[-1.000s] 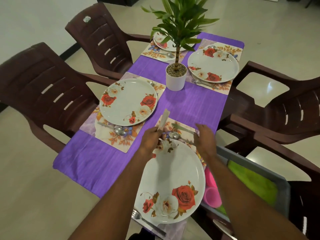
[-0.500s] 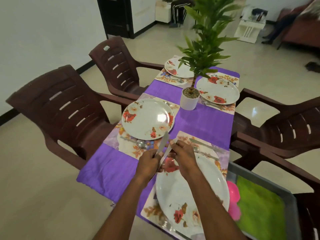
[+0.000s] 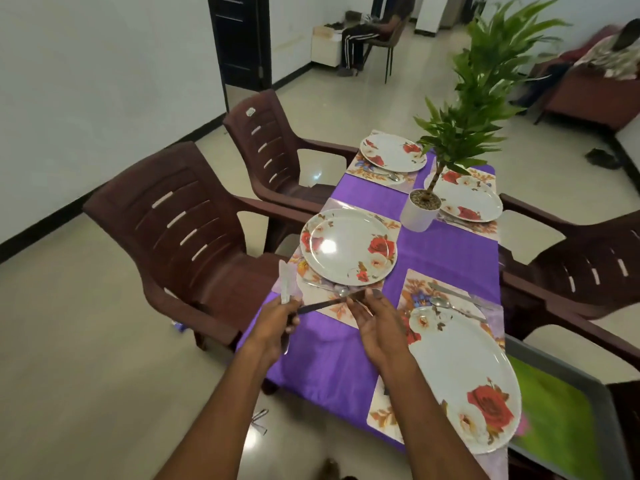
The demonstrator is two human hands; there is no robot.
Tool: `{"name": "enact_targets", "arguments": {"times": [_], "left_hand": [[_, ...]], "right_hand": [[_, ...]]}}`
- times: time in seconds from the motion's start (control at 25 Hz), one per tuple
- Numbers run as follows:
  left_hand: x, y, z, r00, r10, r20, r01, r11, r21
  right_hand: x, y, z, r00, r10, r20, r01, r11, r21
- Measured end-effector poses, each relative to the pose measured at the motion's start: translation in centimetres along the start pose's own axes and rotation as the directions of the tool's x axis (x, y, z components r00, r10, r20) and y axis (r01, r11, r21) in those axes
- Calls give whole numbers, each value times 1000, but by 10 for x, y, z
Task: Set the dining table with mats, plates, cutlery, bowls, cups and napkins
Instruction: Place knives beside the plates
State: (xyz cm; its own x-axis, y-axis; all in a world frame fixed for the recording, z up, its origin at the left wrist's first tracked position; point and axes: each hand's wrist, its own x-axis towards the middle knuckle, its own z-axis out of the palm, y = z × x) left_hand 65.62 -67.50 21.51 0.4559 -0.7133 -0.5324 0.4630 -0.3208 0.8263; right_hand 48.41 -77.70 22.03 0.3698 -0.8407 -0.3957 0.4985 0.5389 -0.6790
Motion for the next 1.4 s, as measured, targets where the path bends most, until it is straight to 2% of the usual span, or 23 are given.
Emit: {"name": "enact_targets", "arguments": {"times": [0.24,0.4,0.48,0.72,0.8,0.84,0.92,1.04,1.2,1.4], "left_hand": [[49,30,-7,999,35,9,-35,999,21],[82,40,-11,998,27,51,-38,972,231],[97,35,-9,999,17,29,-25,951,307],[145,11,1,997,-72,-16,73,941,332],[153,6,2,995,-97,1,90,928,362],[157,2,2,995,-99,12,86,915,394],[165,-5,-2,996,-92,12,75,877,476],[172,-1,1,999,-31,25,11,818,576],[178,4,0,997,69,47,-80,622,779],[183,0,0,980,148,132,-180,383,906]], "right_hand": [[26,16,0,996,-17,-89,13,999,-48],[52,31,-1,991,18,-130,-16,1000,18],[60,35,-5,985,29,-171,-31,999,-10],[74,39,-28,962,-7,-272,-1,1000,-28],[75,43,-38,949,-55,-309,4,986,-164],[76,47,-42,932,-108,-346,-2,953,-304],[78,57,-49,901,-220,-373,-36,820,-571],[83,63,-51,881,-372,-292,-42,554,-832],[91,73,-53,894,-433,-114,-9,237,-971],[98,86,-60,903,-426,-62,-109,-87,-990]]}}
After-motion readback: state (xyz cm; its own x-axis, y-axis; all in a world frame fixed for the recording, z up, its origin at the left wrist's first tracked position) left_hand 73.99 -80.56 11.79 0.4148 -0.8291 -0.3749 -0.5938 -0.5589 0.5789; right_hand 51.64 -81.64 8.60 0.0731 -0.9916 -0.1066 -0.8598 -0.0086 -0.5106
